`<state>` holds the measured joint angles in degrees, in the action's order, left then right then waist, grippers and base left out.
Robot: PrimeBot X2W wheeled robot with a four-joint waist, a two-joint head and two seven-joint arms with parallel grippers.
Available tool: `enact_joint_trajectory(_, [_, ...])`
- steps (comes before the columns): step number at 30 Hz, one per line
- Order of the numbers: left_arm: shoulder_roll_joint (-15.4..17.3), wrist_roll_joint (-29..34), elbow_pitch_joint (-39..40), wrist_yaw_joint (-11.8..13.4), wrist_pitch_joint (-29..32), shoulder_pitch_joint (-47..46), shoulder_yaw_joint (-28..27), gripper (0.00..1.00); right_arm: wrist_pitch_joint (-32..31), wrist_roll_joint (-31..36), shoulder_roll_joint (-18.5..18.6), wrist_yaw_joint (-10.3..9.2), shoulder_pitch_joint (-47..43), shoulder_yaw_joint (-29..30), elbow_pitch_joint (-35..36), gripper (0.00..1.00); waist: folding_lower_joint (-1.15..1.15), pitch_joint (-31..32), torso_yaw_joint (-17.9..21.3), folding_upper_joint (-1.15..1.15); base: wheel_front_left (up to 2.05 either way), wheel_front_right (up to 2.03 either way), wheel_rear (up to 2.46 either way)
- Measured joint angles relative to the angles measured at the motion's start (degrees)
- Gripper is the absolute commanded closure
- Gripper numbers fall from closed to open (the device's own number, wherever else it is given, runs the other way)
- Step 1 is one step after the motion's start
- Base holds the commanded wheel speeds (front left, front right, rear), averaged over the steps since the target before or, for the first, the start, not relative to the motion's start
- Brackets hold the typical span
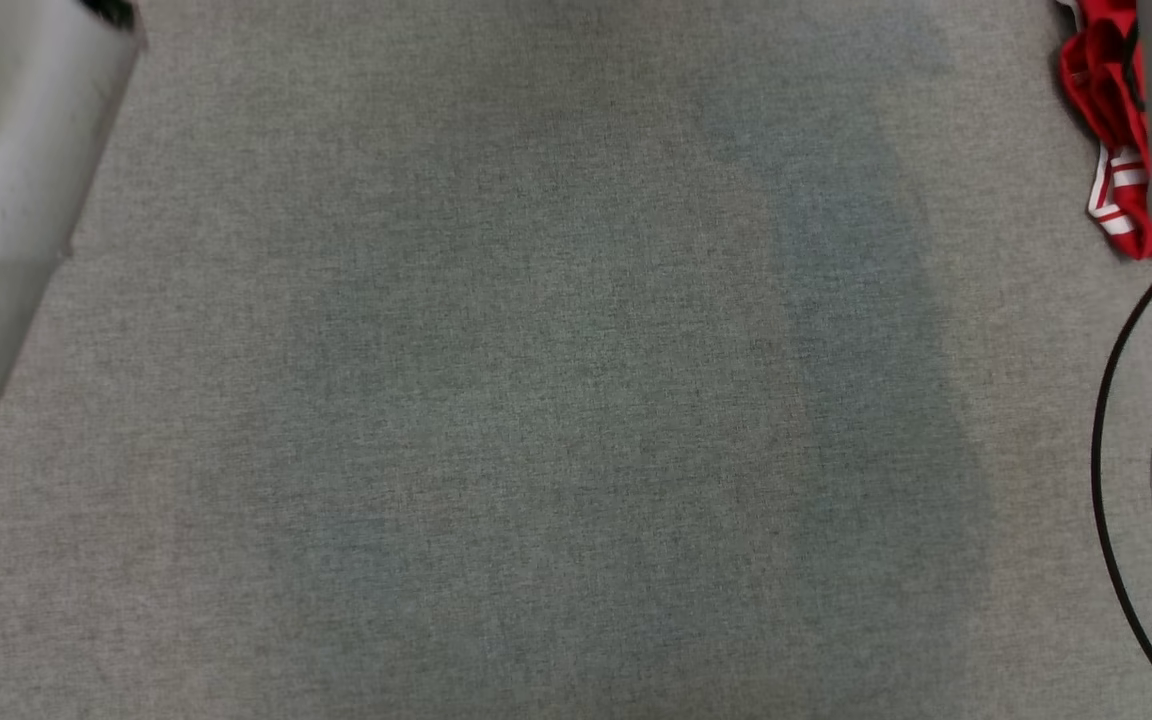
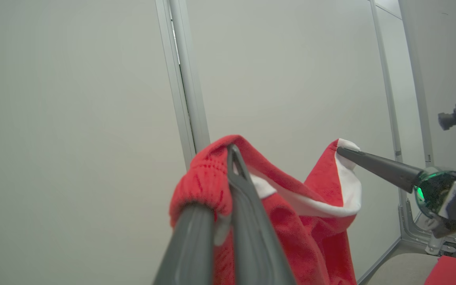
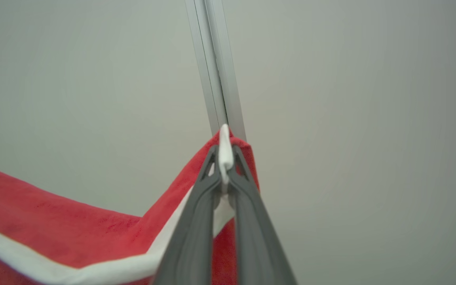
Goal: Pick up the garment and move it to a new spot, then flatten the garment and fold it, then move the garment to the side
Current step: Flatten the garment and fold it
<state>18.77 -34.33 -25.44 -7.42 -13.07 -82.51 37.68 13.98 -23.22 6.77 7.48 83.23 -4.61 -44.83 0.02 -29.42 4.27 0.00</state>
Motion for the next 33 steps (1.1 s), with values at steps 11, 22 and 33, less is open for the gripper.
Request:
enact_joint_trajectory(11, [0.98, -4.22, -4.46, 0.00, -1.90, -0.70, 4.82, 1.00, 0.98, -1.31, -1.15, 0.00, -1.56, -3.42, -3.35, 1.00, -0.01, -1.06, 0.12, 0.00, 0.00, 0.00, 0.00])
enact_joint_trajectory(22, [0.98, -0.74, 5.28, 0.18, -1.92, 27.45, -3.70, 1.00, 1.03, -3.47, 0.27, 0.00, -25.53, -6.25, 7.28, 1.00, -0.03, 2.75, -0.89, 0.00, 0.00, 0.00, 0.00])
enact_joint_trajectory(33, [-2.52, 4.16, 12.95, 0.37, -1.93, 56.40, -7.93, 1.00, 1.05, -6.31, 2.66, 0.00, -51.53, -7.39, 15.90, 1.00, -0.04, 10.25, -1.06, 0.00, 0.00, 0.00, 0.00])
